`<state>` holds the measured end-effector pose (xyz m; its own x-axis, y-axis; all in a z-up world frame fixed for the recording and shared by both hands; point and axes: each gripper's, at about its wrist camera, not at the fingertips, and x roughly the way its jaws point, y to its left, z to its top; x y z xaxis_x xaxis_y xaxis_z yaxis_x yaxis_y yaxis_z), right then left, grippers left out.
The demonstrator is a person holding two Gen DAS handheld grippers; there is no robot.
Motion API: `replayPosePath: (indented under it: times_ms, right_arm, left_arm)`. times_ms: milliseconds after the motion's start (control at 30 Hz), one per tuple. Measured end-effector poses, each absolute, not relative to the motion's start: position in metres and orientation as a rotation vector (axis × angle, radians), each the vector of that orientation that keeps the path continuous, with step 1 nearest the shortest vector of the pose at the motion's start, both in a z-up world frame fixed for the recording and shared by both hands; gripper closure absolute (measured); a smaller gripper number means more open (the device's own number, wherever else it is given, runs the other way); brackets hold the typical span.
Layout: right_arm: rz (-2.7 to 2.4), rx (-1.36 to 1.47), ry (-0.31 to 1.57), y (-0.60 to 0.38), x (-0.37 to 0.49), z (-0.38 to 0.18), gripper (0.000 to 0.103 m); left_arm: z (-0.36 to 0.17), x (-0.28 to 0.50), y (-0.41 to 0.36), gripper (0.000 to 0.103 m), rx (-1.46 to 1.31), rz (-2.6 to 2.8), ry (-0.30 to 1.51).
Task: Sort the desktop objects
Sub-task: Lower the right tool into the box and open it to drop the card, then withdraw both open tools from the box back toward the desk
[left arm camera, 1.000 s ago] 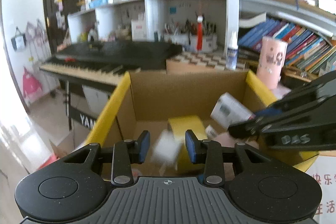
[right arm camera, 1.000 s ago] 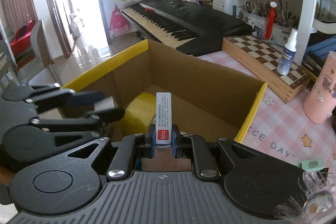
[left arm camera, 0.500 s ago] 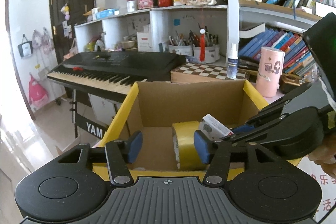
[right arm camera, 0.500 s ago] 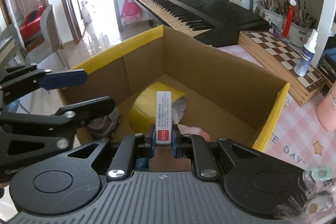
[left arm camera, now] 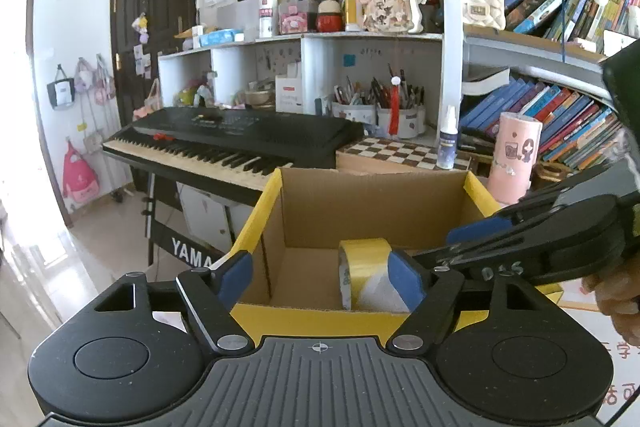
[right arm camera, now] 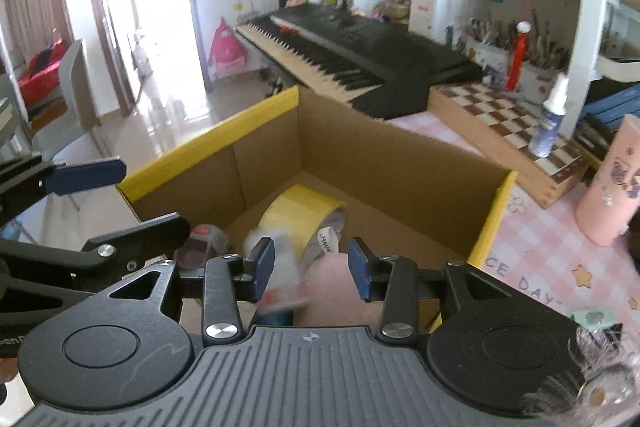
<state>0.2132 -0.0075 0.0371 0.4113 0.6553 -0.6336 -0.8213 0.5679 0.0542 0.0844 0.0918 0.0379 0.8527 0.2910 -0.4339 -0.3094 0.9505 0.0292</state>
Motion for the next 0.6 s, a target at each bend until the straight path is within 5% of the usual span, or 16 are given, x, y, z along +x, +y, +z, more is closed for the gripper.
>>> replayPosePath:
  times_ms: [600]
  right_arm:
    - [0.654,-0.123,0.54,-0.08,0.148,0.064,0.06]
  left_arm:
    - [0.046,0.038,0.092,0.017,-0.095,0.268,0.395]
